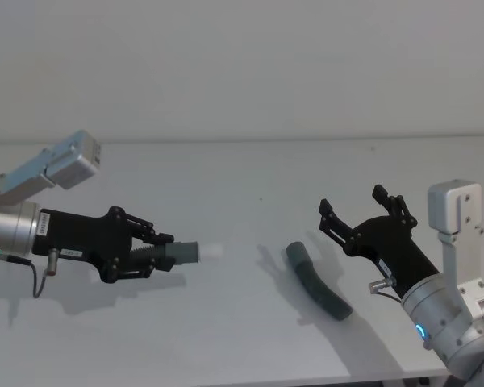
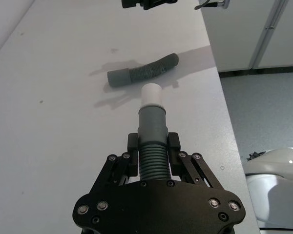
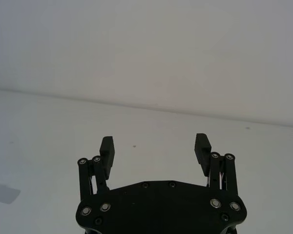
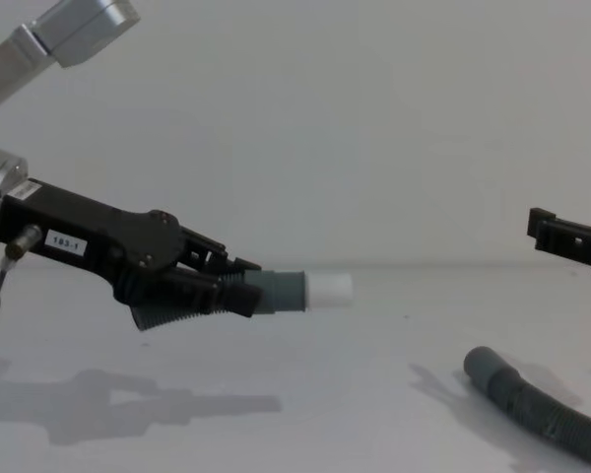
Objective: Use both hands to pick up one end of the pipe from the table, align the ends, and insert them.
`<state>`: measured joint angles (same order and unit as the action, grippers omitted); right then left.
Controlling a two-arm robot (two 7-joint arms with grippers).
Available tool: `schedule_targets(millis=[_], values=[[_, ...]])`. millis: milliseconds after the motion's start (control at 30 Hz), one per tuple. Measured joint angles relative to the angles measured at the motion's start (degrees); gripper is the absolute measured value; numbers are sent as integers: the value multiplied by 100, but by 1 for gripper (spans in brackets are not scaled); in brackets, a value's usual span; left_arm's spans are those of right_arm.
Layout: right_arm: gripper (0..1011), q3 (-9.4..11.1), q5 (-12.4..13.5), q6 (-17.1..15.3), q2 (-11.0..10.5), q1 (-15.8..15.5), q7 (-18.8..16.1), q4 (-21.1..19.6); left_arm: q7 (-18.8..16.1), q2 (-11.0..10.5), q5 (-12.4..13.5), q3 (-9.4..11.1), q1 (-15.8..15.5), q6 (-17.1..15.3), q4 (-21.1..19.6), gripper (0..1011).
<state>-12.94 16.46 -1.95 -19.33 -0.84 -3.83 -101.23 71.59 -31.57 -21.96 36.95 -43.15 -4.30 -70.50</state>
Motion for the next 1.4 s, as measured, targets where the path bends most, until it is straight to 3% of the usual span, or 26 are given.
schedule_targets(millis=[433, 667, 967, 1400], values=[[1000, 9, -1, -45, 10, -11, 4, -19, 117, 61, -104, 58, -67, 95, 128, 322], [1000, 30, 20, -405, 8, -62, 44, -167, 142, 76, -127, 72, -81, 119, 156, 322], [1000, 52, 63, -1079, -173, -160, -34, -465, 157, 83, -144, 80, -89, 134, 175, 322], [1000, 57, 63, -1521, -506, -287, -368, -716, 168, 90, -154, 87, -96, 142, 186, 322]])
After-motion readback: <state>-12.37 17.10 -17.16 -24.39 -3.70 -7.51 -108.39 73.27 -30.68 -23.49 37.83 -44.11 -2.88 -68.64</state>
